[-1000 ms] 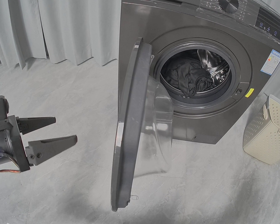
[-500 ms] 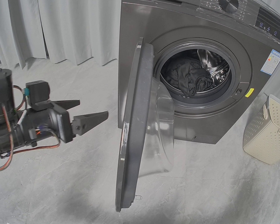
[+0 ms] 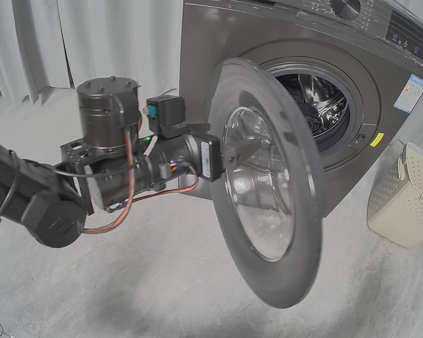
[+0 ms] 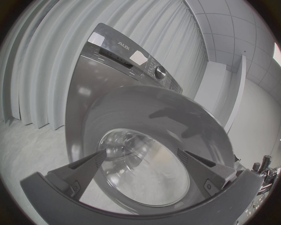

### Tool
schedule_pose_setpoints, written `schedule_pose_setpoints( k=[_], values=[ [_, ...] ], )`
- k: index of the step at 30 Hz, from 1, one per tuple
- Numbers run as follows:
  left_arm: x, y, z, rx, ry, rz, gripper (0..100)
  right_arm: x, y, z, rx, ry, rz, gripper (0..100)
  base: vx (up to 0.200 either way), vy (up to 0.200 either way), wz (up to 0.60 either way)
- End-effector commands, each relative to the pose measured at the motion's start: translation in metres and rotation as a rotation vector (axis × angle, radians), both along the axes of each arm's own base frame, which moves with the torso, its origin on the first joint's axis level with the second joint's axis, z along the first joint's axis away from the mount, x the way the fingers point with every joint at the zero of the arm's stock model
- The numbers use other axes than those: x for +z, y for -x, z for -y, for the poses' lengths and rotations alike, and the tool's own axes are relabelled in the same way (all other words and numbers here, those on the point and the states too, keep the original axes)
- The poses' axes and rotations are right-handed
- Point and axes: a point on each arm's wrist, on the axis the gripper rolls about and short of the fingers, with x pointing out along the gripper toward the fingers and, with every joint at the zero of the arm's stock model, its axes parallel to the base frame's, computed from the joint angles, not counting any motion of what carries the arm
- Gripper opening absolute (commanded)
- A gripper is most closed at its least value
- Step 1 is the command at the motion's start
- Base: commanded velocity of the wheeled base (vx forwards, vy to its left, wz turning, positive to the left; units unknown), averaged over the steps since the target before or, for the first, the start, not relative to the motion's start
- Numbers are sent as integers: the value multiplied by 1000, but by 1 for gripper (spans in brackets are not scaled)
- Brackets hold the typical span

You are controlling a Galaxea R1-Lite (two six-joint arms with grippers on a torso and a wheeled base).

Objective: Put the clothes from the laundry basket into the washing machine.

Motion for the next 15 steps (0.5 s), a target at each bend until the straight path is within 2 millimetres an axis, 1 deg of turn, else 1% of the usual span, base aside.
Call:
schedule_pose_setpoints(
  k=[1, 3, 7, 8, 10, 12, 15],
  values=[
    [-4, -30, 44, -21, 4, 6, 100, -5, -1, 0, 1, 0, -11, 100, 0, 0, 0],
    [0, -38, 48, 5, 16, 16, 100, -5, -1, 0, 1, 0, -11, 100, 0, 0, 0],
    [5, -62, 59, 77, 58, 53, 100, -5, -1, 0, 1, 0, -11, 100, 0, 0, 0],
    [4, -66, 60, 87, 60, 54, 100, -5, -1, 0, 1, 0, -11, 100, 0, 0, 0],
    [-1, -79, 61, 153, 62, 46, 100, -5, -1, 0, 1, 0, -11, 100, 0, 0, 0],
    [-4, -85, 64, 188, 70, 48, 100, -5, -1, 0, 1, 0, -11, 100, 0, 0, 0],
    [-5, -84, 61, 202, 69, 32, 100, -5, -1, 0, 1, 0, -11, 100, 0, 0, 0]
  ],
)
